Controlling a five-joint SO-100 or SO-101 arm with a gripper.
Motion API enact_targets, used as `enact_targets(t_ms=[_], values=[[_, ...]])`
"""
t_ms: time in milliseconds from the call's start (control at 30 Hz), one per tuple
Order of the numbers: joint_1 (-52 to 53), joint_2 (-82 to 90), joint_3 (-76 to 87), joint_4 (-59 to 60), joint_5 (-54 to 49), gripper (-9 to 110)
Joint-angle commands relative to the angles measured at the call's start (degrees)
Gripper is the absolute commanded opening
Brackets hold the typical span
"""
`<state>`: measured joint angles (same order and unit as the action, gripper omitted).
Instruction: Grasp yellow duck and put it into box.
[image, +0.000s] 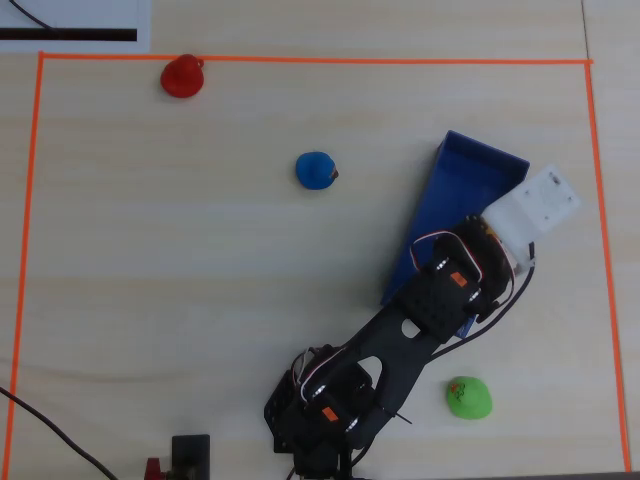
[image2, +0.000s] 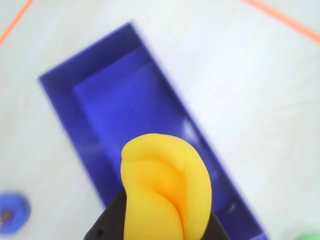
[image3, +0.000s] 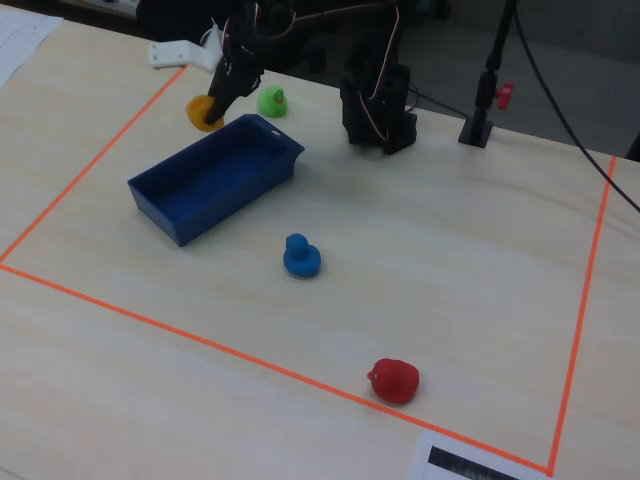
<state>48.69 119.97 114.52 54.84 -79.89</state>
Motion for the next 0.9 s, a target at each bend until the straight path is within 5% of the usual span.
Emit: enact_targets(t_ms=[0,300,600,867], values=[[-2.4,3.2,-1.0,3.5,0.4,0],[-5.1,1.9,1.4,0.8,1.4,1],[-3.3,-2.8,3.3,-4.9,-0.4,26],[-3.3,-3.9,3.4,-7.1,0.1,33]])
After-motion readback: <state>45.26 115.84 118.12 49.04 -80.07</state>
